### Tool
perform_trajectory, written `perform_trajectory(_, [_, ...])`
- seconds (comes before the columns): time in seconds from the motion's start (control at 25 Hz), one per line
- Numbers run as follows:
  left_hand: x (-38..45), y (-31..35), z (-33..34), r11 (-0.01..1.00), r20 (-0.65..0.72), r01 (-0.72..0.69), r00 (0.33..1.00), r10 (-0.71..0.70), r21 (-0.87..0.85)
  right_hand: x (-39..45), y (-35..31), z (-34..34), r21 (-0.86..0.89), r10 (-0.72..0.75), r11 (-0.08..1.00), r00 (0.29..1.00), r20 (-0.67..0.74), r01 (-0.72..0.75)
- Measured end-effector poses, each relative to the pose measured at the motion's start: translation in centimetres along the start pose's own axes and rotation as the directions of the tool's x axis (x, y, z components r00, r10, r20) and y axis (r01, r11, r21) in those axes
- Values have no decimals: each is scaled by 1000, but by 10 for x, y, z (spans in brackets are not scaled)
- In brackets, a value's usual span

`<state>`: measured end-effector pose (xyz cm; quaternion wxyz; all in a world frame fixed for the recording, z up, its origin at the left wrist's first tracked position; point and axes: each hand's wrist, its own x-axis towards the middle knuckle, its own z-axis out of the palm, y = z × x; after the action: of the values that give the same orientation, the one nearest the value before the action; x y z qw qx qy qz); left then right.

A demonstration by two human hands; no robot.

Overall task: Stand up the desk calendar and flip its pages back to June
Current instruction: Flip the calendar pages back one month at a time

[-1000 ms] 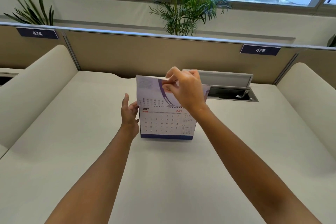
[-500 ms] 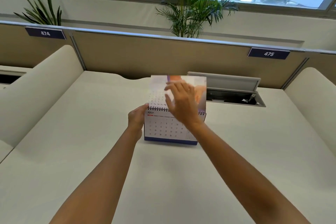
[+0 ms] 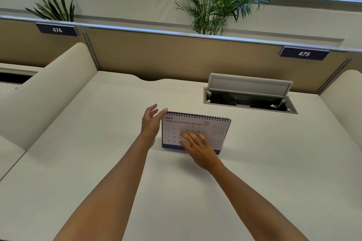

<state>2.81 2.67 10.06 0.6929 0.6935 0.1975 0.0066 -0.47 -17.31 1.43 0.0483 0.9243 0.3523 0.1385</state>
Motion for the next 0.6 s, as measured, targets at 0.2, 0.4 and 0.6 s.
perform_trajectory(0.2, [3, 3, 0, 999, 19, 30, 999, -31, 12, -9, 8, 1, 37, -14, 999, 997, -72, 17])
perform_trajectory(0.4, [5, 5, -4, 995, 40, 100, 994, -99, -22, -19, 12, -4, 48, -6, 999, 950, -312, 21])
perform_trajectory(0.6, [6, 7, -5, 989, 49, 144, 988, -145, 27, -18, 3, -22, 200, 150, 978, 869, -472, -61])
